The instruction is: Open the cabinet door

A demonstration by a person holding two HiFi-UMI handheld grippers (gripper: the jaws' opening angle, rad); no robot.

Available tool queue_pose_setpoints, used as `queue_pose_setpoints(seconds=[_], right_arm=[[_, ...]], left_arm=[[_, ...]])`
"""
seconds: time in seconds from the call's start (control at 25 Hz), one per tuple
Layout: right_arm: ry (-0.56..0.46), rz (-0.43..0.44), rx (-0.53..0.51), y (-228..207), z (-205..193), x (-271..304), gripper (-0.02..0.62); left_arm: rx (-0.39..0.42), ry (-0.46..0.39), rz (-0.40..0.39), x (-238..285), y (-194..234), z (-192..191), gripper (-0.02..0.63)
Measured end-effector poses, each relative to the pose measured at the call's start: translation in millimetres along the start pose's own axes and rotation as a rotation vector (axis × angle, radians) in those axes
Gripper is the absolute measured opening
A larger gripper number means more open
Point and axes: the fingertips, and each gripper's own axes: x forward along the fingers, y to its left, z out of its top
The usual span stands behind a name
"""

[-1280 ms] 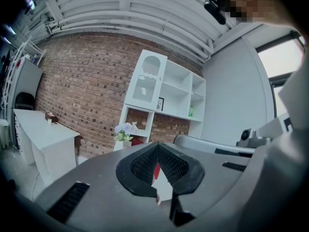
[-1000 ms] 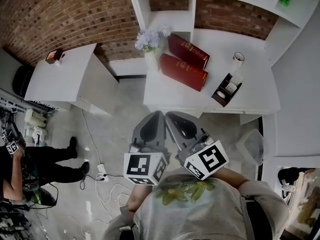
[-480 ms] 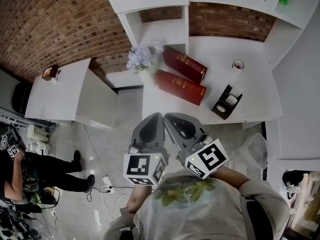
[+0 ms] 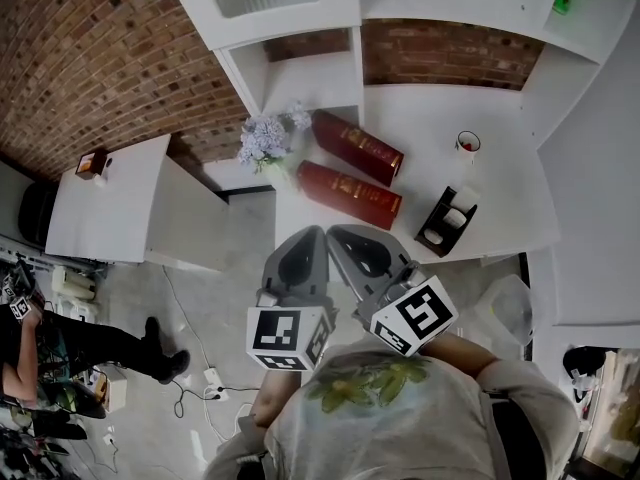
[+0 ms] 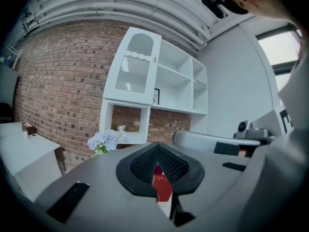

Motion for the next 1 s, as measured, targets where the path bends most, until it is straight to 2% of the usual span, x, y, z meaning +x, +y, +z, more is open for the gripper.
queue_pose_setpoints(seconds=[0.52, 1.0], right_arm=[[-0.016, 0.015, -0.034, -48, 15, 24, 0.028], [-0.056, -0.014, -0.09, -94, 40, 56, 0.028]], left_arm=[[0.014, -0.039, -0.012, 49, 7, 19, 0.011], [0.0, -0.06, -0.018, 80, 23, 28, 0.011]])
